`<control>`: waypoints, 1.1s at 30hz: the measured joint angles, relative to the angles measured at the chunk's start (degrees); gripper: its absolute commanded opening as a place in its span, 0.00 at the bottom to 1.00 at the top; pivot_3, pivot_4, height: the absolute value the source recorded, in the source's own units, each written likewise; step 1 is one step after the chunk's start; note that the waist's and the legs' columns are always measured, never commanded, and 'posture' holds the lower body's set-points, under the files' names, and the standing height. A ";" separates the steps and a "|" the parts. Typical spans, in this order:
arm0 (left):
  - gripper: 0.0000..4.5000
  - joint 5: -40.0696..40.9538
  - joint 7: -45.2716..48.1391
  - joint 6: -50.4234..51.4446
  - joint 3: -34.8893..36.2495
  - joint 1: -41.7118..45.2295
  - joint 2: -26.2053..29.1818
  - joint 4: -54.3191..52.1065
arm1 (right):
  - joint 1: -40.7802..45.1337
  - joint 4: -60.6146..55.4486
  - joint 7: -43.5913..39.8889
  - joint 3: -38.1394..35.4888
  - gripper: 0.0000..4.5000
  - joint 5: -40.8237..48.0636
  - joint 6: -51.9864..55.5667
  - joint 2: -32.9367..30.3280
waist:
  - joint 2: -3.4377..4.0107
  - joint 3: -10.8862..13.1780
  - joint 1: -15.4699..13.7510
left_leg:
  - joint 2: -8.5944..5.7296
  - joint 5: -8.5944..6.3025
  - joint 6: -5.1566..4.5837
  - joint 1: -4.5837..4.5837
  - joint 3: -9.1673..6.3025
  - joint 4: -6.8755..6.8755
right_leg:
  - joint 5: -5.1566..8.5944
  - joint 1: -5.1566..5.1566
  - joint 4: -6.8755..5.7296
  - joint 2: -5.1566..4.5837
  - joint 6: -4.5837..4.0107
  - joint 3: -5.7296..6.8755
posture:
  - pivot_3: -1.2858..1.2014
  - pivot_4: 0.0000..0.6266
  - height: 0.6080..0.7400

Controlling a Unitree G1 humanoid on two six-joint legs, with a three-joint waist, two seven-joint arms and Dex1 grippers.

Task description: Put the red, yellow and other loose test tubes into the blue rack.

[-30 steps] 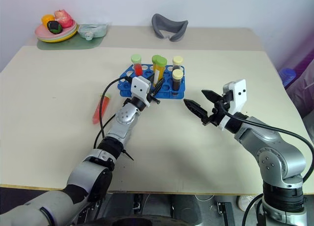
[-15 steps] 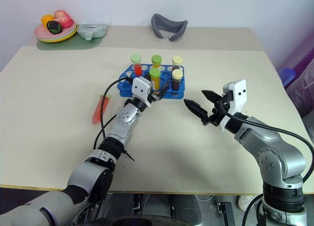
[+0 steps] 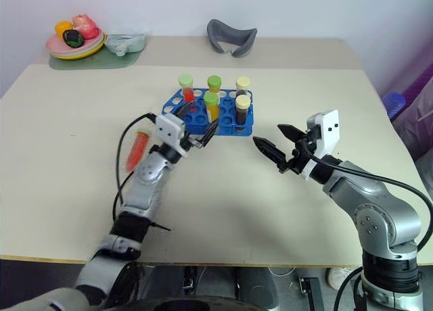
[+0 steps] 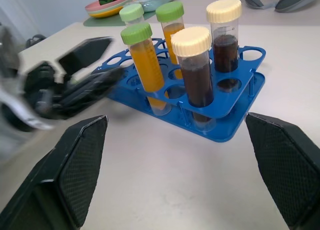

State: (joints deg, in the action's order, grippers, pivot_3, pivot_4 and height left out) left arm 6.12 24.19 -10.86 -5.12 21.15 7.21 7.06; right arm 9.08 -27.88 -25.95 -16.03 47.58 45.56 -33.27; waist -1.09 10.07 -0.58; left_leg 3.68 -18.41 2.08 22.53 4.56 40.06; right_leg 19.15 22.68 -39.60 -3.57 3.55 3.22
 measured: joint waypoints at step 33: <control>0.99 31.87 -17.78 102.89 -2.50 21.95 34.35 -16.41 | -2.16 4.46 -30.51 7.01 1.00 -9.91 -12.39 -16.44 | -0.23 0.16 -0.07 | -0.05 0.46 0.07 -0.04 -0.11 0.00 | -0.20 0.09 -0.32 -0.03 -0.10 -0.11 | 0.52 0.24 0.75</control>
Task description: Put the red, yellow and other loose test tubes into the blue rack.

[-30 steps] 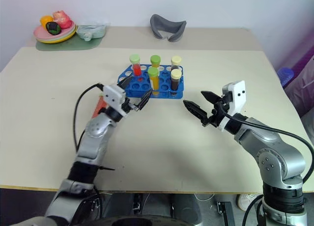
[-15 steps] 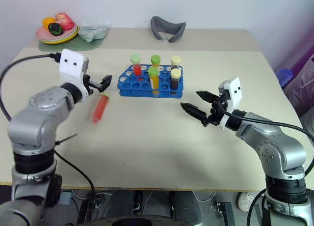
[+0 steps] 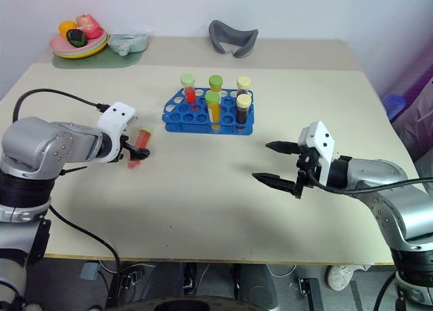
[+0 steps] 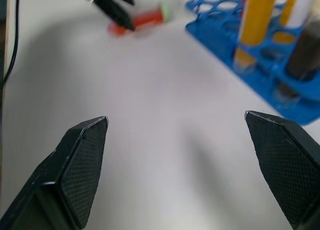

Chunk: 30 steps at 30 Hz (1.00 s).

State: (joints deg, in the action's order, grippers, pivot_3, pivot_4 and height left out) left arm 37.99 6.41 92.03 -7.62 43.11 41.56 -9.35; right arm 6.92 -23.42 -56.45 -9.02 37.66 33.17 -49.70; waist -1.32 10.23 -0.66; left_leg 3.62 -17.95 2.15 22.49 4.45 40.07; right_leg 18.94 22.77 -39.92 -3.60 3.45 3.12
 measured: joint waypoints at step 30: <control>0.99 33.09 -39.68 -0.01 5.04 2.85 -1.80 15.02 | -0.10 -1.74 -1.34 3.44 1.00 -1.91 -3.67 2.91 | -0.03 0.02 0.03 | 0.00 0.06 0.10 -0.04 -0.01 0.03 | 0.00 -0.01 -0.06 -0.02 -0.01 0.00 | 0.52 0.24 0.75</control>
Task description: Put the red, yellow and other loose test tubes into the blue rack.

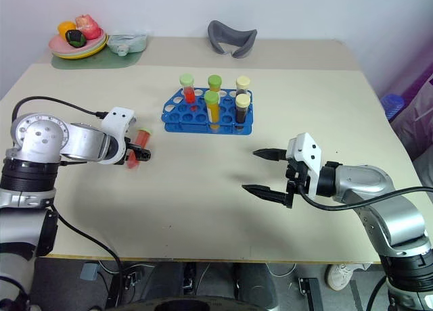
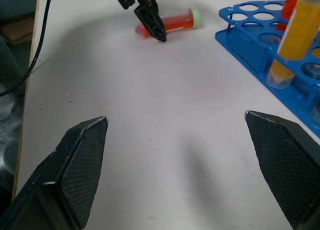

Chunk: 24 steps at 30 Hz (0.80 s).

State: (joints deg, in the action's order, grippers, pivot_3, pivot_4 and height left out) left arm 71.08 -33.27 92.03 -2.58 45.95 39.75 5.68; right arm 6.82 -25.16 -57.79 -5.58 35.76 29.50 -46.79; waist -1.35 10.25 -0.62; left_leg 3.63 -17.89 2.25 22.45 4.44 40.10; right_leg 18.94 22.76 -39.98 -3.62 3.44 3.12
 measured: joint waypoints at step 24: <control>0.39 25.45 -31.63 -2.36 2.45 2.39 -3.65 11.77 | -0.37 -0.67 1.24 0.43 1.00 -0.79 0.00 0.81 | 0.00 -0.01 0.10 | -0.01 0.07 0.12 -0.08 -0.03 0.02 | -0.01 -0.05 -0.06 0.00 0.00 0.01 | 0.52 0.24 0.75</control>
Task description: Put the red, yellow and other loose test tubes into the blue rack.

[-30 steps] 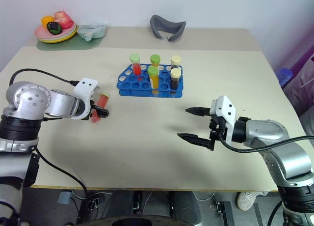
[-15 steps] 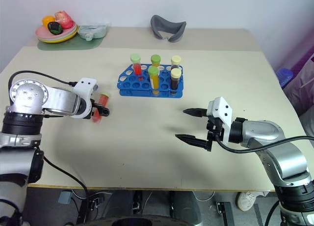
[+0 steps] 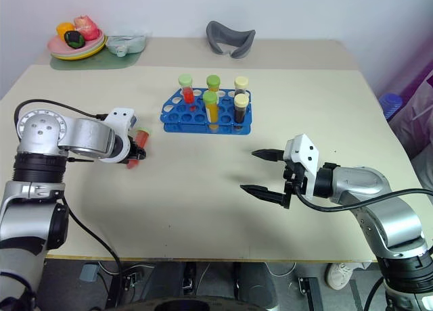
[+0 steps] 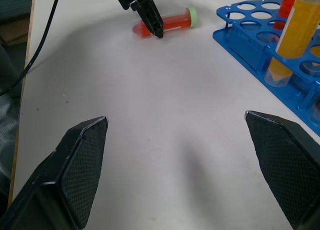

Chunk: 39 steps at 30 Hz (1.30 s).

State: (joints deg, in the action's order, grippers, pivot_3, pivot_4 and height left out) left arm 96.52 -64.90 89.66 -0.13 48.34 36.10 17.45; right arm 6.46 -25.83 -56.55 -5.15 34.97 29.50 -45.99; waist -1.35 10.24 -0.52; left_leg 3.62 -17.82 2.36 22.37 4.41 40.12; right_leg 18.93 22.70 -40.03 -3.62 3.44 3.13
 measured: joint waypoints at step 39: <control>0.19 -81.58 51.51 -85.98 -16.06 -20.11 -14.87 -20.62 | 0.74 -1.44 4.75 2.23 1.00 -0.07 0.73 2.85 | -0.06 0.04 -0.29 | -0.11 0.02 -0.21 0.07 0.11 -0.04 | -0.04 0.01 0.08 0.04 0.03 0.05 | 0.52 0.24 0.75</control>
State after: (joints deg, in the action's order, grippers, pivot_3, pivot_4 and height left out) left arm 14.95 -13.39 3.68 -16.19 28.23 21.23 -3.17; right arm 7.20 -27.27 -51.80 -2.92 34.90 30.23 -43.14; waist -1.41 10.28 -0.81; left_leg 3.51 -17.80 2.15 22.43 4.52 40.08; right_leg 18.90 22.71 -39.95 -3.58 3.47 3.18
